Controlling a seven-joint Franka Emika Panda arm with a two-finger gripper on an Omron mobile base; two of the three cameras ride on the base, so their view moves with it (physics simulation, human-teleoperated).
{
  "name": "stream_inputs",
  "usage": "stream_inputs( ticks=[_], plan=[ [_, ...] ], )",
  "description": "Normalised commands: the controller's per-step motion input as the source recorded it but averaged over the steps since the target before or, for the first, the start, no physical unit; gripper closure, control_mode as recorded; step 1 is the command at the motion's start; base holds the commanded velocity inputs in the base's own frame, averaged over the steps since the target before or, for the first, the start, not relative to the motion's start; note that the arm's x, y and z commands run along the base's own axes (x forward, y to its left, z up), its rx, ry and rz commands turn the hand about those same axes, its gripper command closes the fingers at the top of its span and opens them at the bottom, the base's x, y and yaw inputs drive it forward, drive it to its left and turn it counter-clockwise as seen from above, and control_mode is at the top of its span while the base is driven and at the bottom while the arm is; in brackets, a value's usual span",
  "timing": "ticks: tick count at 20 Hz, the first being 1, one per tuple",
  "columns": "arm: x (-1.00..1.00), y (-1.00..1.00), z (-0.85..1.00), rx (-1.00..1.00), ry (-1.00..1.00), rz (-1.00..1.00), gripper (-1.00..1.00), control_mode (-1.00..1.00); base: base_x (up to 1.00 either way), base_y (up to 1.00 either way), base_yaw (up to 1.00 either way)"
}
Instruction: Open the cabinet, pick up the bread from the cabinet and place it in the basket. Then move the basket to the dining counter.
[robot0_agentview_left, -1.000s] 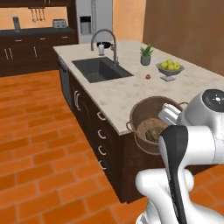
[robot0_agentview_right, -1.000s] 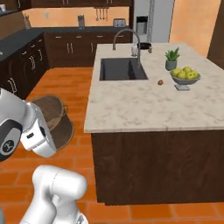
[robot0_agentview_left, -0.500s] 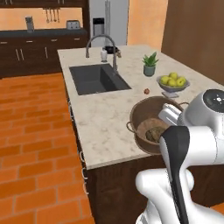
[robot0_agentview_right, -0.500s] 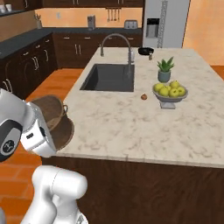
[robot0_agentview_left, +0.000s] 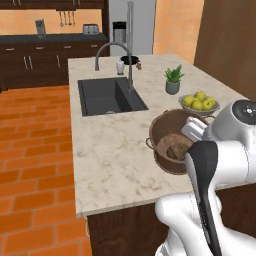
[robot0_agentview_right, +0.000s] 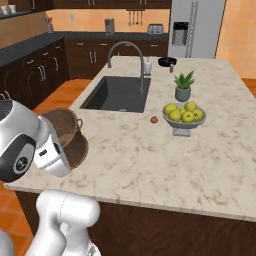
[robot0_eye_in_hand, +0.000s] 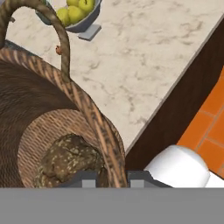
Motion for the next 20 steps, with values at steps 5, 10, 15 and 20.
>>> stream_inputs(
  ticks=[5,10,15,20],
  plan=[
    [1.0,-0.98,-0.65,0.08,0.11,0.11,1.0,-1.0,0.0,0.0,0.0],
    [1.0,-0.84,-0.54,0.07,0.05,0.12,1.0,-1.0,0.0,0.0,0.0],
    [1.0,-0.58,-0.46,0.02,0.07,0.05,1.0,-1.0,0.0,0.0,0.0],
    [0.97,-0.24,-0.22,0.0,0.15,-0.01,1.0,-1.0,0.0,0.0,0.0]
  ],
)
